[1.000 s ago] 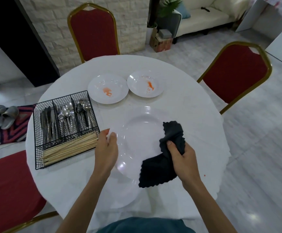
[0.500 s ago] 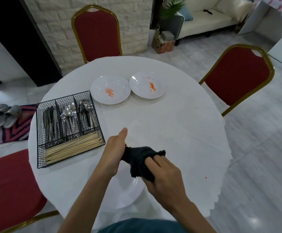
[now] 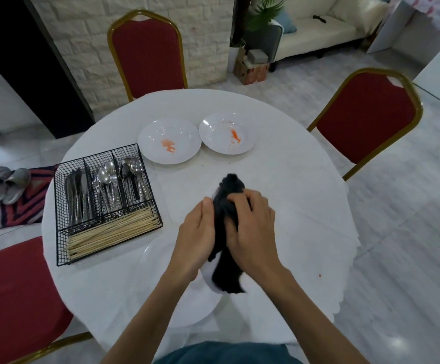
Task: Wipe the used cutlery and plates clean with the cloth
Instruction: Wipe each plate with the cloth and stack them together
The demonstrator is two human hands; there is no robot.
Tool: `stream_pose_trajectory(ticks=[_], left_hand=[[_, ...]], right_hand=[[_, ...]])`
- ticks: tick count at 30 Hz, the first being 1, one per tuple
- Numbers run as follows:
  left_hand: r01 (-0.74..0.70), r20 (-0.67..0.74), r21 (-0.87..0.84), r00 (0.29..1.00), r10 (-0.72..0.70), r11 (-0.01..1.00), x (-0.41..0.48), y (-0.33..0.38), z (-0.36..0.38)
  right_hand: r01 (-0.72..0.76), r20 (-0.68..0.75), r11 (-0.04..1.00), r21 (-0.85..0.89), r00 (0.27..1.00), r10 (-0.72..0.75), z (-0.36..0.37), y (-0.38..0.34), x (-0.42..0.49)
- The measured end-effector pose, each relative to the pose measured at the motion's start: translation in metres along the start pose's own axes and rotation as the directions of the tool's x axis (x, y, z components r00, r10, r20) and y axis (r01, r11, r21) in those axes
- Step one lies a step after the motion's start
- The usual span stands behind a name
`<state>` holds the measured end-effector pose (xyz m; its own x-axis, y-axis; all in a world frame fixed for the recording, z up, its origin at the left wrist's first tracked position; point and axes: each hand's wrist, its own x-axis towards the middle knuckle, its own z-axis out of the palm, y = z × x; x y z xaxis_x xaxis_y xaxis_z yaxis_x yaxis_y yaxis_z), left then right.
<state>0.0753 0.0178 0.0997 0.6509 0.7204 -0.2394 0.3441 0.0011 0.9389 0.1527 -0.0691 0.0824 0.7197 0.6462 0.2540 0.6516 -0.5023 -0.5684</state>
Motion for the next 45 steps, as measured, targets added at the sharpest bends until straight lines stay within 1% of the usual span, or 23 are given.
stream_pose_trajectory(ticks=[2,4,6,9,10,12,14,15,17,19,21,23,26,29,31,33,35,37,38,39,41,43,45], left_hand=[[0.004,0.06,0.031,0.998,-0.006,1.0,-0.01,-0.002,0.003],[0.047,0.058,-0.027,0.997,-0.046,0.999,-0.017,-0.005,0.003],[0.14,0.017,-0.157,0.99,-0.139,0.978,-0.016,-0.002,-0.003],[0.263,-0.059,-0.408,0.948,-0.313,0.874,-0.003,-0.008,-0.017],[0.284,-0.077,-0.476,0.929,-0.361,0.832,0.001,-0.008,-0.023],[0.267,-0.119,-0.581,0.907,-0.405,0.769,0.013,-0.015,-0.03],[0.263,-0.127,-0.632,0.893,-0.431,0.729,0.019,-0.013,-0.033],[0.263,-0.129,-0.64,0.89,-0.438,0.722,0.02,-0.007,-0.035],[0.269,-0.123,-0.648,0.886,-0.446,0.713,0.024,-0.005,-0.034],[0.306,-0.064,-0.661,0.887,-0.458,0.685,0.025,-0.006,-0.03],[0.346,-0.02,-0.645,0.884,-0.468,0.682,0.02,-0.005,-0.021],[0.393,0.041,-0.602,0.885,-0.465,0.695,0.01,-0.002,-0.007],[0.33,0.06,-0.474,0.937,-0.343,0.817,-0.009,-0.001,0.011],[0.248,0.025,-0.353,0.966,-0.256,0.902,-0.018,-0.007,0.014],[0.212,0.009,-0.306,0.976,-0.22,0.928,-0.02,-0.007,0.01],[0.193,-0.01,-0.284,0.979,-0.204,0.939,-0.021,-0.006,0.002],[0.192,-0.023,-0.329,0.977,-0.211,0.925,-0.02,0.0,-0.008],[0.2,-0.065,-0.392,0.968,-0.244,0.898,-0.011,-0.001,-0.02],[0.199,-0.104,-0.436,0.958,-0.269,0.878,-0.005,-0.003,-0.026],[0.214,-0.13,-0.477,0.942,-0.308,0.853,0.0,-0.004,-0.032],[0.215,-0.157,-0.564,0.92,-0.359,0.797,0.009,-0.008,-0.039],[0.199,-0.197,-0.556,0.912,-0.36,0.807,0.013,-0.008,-0.039],[0.186,-0.217,-0.537,0.912,-0.347,0.823,0.014,-0.004,-0.035]], right_hand=[[-0.09,0.044,0.995,0.033,0.995,0.089,-0.003,0.008,0.017],[-0.233,0.144,0.97,0.072,0.965,0.221,-0.006,0.024,0.03],[-0.337,0.212,0.941,0.041,0.923,0.321,-0.007,0.04,0.032],[-0.349,0.193,0.936,-0.043,0.916,0.351,-0.005,0.059,0.013],[-0.325,0.168,0.944,-0.061,0.929,0.331,-0.004,0.058,0.002],[-0.26,0.137,0.965,-0.047,0.955,0.264,-0.001,0.052,-0.021],[-0.22,0.168,0.975,0.025,0.962,0.213,0.003,0.037,-0.043],[-0.205,0.181,0.977,0.065,0.965,0.191,0.004,0.029,-0.052],[-0.138,0.143,0.984,0.111,0.982,0.122,0.006,0.014,-0.067],[-0.006,0.106,0.995,0.103,0.994,-0.005,0.006,0.001,-0.073],[0.136,0.119,0.987,0.087,0.982,-0.146,0.008,-0.009,-0.068],[0.175,0.129,0.983,0.06,0.975,-0.181,0.011,-0.015,-0.052],[0.081,0.104,0.996,0.037,0.991,-0.084,0.009,-0.015,-0.02],[-0.069,0.181,0.991,0.119,0.982,0.047,0.001,-0.008,0.003],[-0.211,0.245,0.961,0.179,0.955,0.164,-0.004,0.001,0.012],[-0.406,0.341,0.889,0.212,0.883,0.322,-0.008,0.013,0.018],[-0.572,0.427,0.79,0.221,0.785,0.449,-0.011,0.026,0.015],[-0.645,0.467,0.734,0.212,0.727,0.503,-0.017,0.036,0.002],[-0.645,0.468,0.736,0.206,0.726,0.505,-0.018,0.038,-0.007],[-0.625,0.451,0.752,0.207,0.744,0.494,-0.016,0.04,-0.018],[-0.533,0.382,0.81,0.245,0.821,0.425,-0.005,0.039,-0.041],[-0.41,0.32,0.859,0.307,0.894,0.313,0.005,0.031,-0.059],[-0.301,0.251,0.898,0.321,0.941,0.226,0.008,0.018,-0.068]])
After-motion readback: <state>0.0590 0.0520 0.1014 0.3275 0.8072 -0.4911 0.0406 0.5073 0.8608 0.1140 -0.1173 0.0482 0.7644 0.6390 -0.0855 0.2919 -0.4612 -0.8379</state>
